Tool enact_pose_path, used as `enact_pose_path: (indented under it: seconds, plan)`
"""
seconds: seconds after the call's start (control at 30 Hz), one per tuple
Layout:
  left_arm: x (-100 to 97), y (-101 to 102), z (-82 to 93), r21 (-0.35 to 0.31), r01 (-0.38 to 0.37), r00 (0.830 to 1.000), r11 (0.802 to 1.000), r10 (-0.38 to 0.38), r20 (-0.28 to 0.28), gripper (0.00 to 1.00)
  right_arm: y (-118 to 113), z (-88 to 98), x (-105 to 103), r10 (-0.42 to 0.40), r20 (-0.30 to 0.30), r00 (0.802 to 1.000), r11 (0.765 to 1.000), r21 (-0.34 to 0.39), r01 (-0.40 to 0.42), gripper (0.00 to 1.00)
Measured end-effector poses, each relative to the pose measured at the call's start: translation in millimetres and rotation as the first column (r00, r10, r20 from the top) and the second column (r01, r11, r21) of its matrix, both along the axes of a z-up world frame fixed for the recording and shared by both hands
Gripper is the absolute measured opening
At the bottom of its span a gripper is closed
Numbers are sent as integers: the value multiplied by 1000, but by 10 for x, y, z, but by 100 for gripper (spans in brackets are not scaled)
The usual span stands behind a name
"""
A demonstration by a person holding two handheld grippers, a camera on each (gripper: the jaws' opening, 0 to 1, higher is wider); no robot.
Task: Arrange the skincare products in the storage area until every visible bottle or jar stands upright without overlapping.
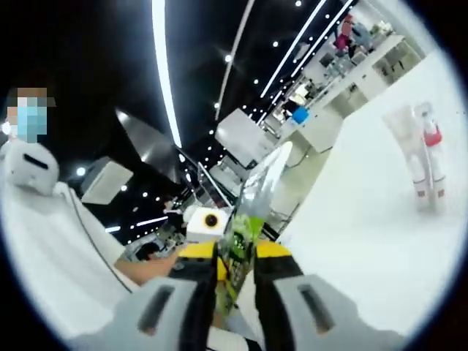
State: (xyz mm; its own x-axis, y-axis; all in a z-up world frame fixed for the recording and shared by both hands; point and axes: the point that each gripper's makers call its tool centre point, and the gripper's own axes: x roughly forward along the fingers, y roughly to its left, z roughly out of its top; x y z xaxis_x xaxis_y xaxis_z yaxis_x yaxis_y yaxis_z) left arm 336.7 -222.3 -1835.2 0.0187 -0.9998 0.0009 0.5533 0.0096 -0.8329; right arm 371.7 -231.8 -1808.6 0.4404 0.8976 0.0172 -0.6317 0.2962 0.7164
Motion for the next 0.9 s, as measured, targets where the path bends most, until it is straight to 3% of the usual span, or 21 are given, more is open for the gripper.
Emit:
enact_pose_path:
  seconds: [0.53, 0.73, 0.9]
  plan:
    - [410, -80, -122, 45, 10, 1000, 999, -10, -18, 0, -325, -232, 16, -129, -88, 988, 992, -14, 128, 23]
    - [610, -160, -115, 69, 18, 1000, 997, -17, -7, 0, -472, -234, 72, -186, -90, 978, 982, -21, 185, 28]
    - [776, -207, -198, 88, 6, 1000, 996, -5, -12, 0, -578, -276, 94, -231, -68, 971, 971, -73, 226, 36]
